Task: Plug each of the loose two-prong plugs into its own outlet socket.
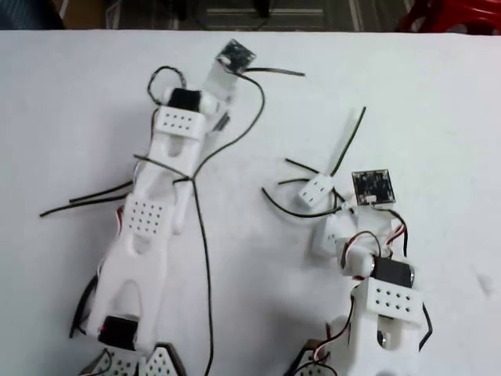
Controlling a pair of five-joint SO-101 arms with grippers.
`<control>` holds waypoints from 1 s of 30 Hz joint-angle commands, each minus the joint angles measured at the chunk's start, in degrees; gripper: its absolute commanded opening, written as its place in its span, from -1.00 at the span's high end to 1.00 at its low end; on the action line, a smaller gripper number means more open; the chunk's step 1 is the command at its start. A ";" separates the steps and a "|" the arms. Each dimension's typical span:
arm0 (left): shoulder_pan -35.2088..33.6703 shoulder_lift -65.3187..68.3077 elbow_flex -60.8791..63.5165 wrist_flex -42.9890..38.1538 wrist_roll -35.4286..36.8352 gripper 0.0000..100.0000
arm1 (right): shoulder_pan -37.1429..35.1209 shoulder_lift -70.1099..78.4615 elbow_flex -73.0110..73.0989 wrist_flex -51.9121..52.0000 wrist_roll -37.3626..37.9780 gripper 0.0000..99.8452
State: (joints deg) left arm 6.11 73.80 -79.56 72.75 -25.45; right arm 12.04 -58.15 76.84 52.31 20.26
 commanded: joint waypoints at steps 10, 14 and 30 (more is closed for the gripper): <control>-2.42 0.57 -9.58 -0.09 -8.44 0.35 | 0.31 -0.40 -0.26 -1.01 -0.09 0.95; -3.74 0.31 -13.27 1.32 -8.26 0.31 | 0.31 -0.40 -0.26 -1.01 -0.09 0.95; -20.18 -20.00 -15.30 29.98 -11.25 0.31 | -0.13 -0.84 1.49 -3.30 0.00 0.95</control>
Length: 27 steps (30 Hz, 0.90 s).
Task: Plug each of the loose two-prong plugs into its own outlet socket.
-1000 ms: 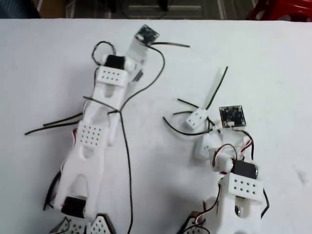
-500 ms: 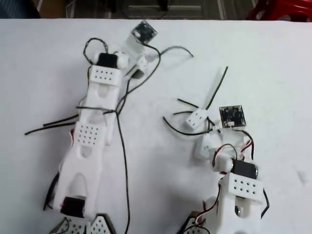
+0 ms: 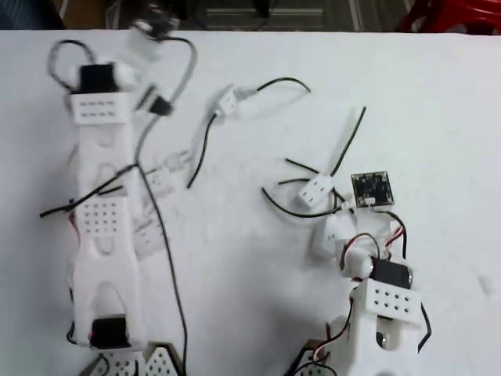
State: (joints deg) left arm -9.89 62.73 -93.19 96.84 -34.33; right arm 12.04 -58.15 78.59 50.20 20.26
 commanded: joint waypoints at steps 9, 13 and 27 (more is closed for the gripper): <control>-15.69 -14.46 -1.58 5.89 -2.99 0.30 | -0.04 -0.66 -0.18 -1.36 -0.26 0.95; -19.30 -17.01 -1.58 5.98 -2.90 0.30 | -0.13 -0.66 -0.18 -1.45 -0.26 0.95; -22.37 -56.66 63.03 5.36 -21.01 0.31 | -0.13 -0.48 -0.18 -1.45 -0.26 0.95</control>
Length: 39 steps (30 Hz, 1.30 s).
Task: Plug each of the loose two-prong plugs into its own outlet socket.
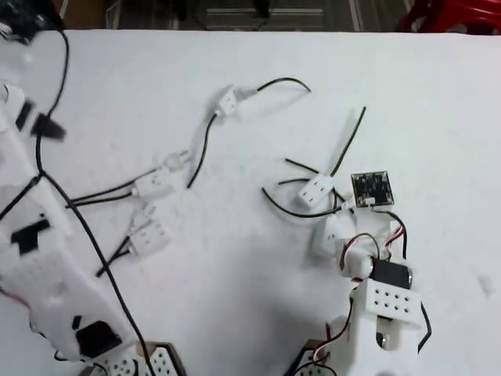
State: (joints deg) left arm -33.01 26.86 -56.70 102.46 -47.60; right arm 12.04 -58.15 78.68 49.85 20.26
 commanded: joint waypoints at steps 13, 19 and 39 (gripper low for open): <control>10.42 -65.54 97.23 -26.37 -27.96 0.30 | -0.04 -0.66 1.05 -2.42 0.00 0.95; 15.87 -74.51 112.79 -34.81 -32.88 0.30 | -0.13 -0.40 1.05 -2.68 0.00 0.95; 26.15 -55.69 115.08 -49.67 -26.02 0.30 | 0.04 -0.40 1.05 -2.68 0.00 0.95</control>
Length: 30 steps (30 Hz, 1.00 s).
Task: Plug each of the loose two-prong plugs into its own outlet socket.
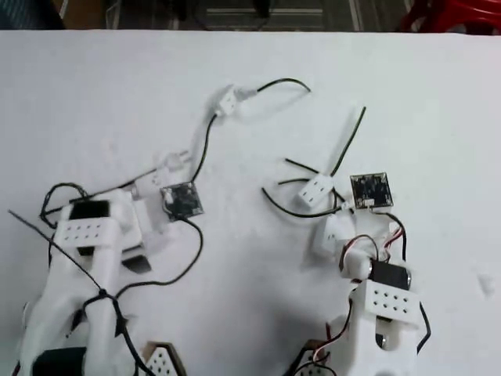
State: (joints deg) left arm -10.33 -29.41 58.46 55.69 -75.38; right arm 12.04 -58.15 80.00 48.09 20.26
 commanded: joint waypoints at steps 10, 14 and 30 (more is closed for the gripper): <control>7.52 0.66 -3.16 -5.19 15.82 0.31 | -0.13 -0.40 -0.26 -0.92 0.00 0.95; 7.60 0.75 -3.08 -4.92 16.09 0.31 | -0.13 -0.40 -0.26 -0.92 0.00 0.95; 4.79 26.24 -20.57 5.19 20.48 0.31 | -0.13 -0.84 0.26 -1.01 0.00 0.95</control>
State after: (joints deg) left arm -4.79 -9.80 44.92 57.19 -55.08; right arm 12.04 -58.15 80.53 48.09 20.26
